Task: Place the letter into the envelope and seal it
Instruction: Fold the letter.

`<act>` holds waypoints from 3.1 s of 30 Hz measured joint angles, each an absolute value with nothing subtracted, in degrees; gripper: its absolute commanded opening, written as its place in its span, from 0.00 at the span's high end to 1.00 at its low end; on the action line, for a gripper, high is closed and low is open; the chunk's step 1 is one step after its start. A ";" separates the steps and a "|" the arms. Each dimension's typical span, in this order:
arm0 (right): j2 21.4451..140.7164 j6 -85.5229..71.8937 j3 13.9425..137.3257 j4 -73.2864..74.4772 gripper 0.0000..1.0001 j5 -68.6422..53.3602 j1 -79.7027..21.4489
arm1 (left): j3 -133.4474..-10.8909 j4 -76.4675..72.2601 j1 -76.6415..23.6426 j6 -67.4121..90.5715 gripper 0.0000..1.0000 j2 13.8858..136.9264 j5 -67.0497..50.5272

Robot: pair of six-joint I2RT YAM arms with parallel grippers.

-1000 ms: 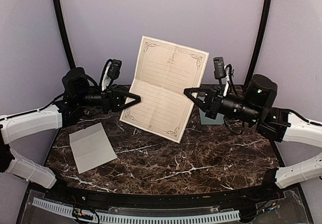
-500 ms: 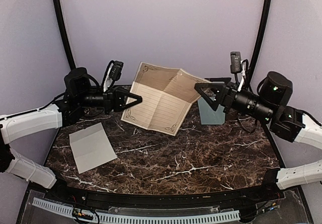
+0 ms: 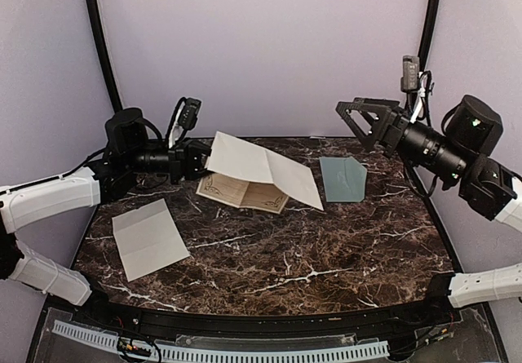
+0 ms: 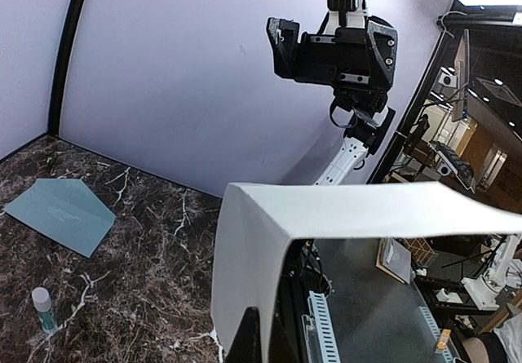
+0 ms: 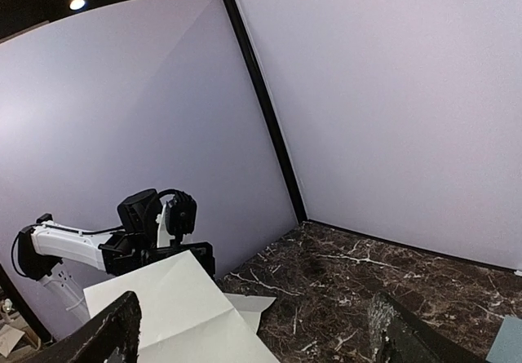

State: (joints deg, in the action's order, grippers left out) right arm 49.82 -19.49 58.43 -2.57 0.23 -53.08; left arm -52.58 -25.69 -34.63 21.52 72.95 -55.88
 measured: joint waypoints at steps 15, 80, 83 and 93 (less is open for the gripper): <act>67.72 -15.27 64.66 8.08 0.30 -15.40 -53.67 | -53.80 -24.64 -34.83 21.32 1.00 74.48 -58.61; 66.24 -13.02 66.98 14.96 1.00 -14.22 -56.66 | -52.07 -18.94 -33.41 14.39 0.17 61.60 -43.18; 66.15 -14.48 65.49 11.66 1.00 -11.25 -56.66 | -50.39 -21.30 -33.06 14.55 0.14 59.48 -40.29; 64.55 -17.98 58.52 -3.11 1.00 -11.07 -56.66 | -49.98 -27.24 -33.15 20.16 0.13 66.08 -44.86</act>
